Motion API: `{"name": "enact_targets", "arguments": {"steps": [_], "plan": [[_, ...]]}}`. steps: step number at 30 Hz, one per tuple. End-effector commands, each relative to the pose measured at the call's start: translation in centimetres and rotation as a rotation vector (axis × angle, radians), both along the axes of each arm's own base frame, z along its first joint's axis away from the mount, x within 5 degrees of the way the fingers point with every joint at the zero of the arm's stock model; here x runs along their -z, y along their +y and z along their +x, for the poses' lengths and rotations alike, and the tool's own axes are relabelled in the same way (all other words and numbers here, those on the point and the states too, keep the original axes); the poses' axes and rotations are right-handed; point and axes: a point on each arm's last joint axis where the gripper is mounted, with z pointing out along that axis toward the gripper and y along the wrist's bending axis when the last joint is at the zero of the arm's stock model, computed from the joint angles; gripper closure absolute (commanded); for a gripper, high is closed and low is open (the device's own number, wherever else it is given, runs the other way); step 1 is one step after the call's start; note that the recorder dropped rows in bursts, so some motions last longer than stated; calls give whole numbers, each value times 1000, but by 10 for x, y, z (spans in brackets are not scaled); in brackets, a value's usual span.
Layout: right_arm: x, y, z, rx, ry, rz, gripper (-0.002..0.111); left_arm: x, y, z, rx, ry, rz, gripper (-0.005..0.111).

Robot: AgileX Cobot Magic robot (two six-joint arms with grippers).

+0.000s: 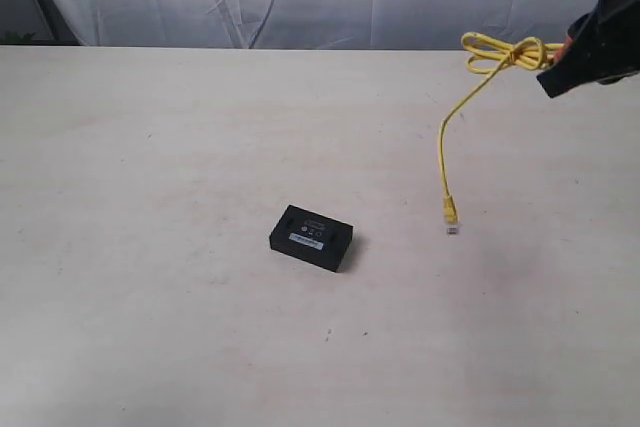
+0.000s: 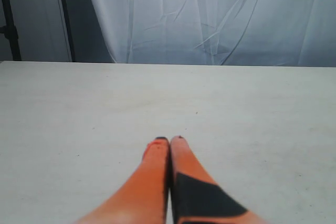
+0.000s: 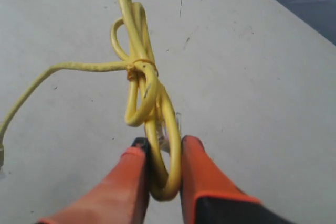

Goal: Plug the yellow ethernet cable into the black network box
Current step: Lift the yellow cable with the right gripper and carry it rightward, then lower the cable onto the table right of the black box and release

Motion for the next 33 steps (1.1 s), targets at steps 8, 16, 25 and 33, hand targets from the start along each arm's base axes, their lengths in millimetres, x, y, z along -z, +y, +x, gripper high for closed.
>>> {"name": "enact_targets", "arguments": {"steps": [8, 16, 25, 33], "plan": [[27, -19, -28, 213, 40, -44, 109, 1, 0, 0, -4, 0, -11, 107], [-1, -29, -39, 296, -157, -439, 109, 1, 0, 0, -4, 0, -11, 107], [37, 16, -31, 140, -152, -799, 109, 1, 0, 0, -4, 0, -11, 107], [95, 67, -17, 38, -132, -853, 109, 1, 0, 0, -4, 0, -11, 107]]}}
